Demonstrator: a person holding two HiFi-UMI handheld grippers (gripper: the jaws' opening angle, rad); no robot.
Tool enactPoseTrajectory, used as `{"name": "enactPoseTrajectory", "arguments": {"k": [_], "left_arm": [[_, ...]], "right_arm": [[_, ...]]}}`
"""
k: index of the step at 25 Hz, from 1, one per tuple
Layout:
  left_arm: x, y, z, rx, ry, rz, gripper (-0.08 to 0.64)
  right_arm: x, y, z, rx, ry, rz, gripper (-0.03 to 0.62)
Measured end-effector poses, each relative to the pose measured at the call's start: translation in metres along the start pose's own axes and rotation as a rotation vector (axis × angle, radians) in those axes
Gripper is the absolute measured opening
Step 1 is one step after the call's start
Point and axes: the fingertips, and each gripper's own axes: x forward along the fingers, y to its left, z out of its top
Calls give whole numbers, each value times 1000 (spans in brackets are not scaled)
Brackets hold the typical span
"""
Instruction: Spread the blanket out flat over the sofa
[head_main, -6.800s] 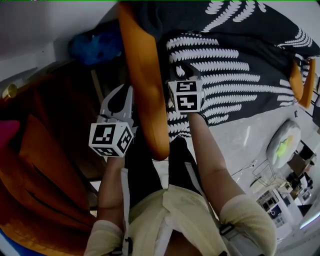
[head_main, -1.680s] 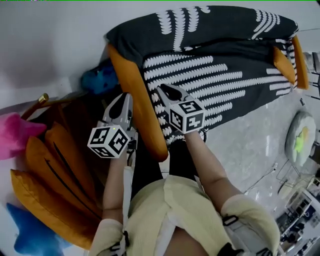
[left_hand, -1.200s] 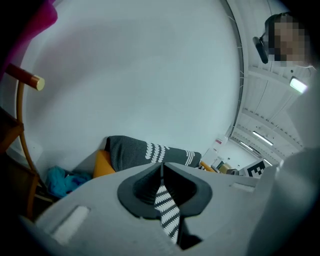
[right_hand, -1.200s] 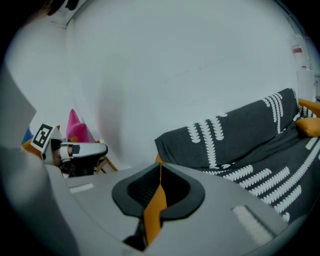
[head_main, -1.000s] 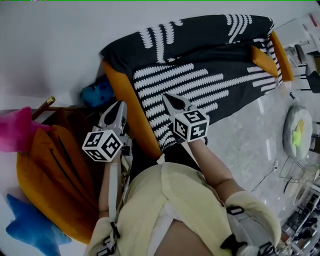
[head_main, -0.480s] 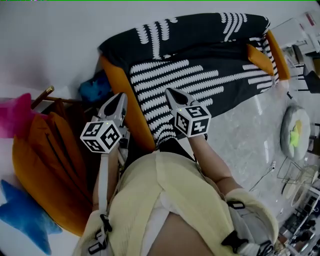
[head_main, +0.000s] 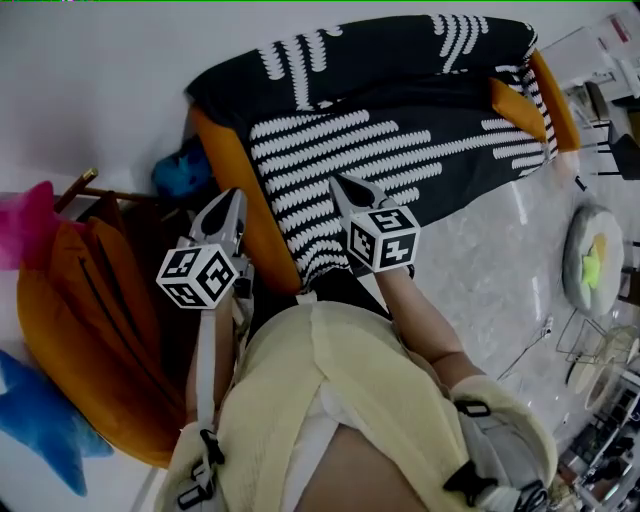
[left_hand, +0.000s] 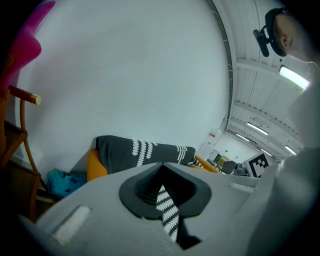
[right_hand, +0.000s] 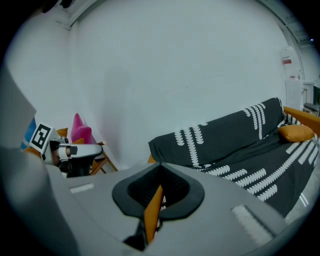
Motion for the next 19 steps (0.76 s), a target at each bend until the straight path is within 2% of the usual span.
{"name": "enactPoseTrajectory", "arguments": {"k": [10,19], "left_arm": [[6,-35,-26,-6,-2,77,-2],[4,-62,-32,39,7,74,2]], "right_arm": [[-31,-30,-6,9,-16,58,5],[-46,-44,-8,21,-34,69,5]]}}
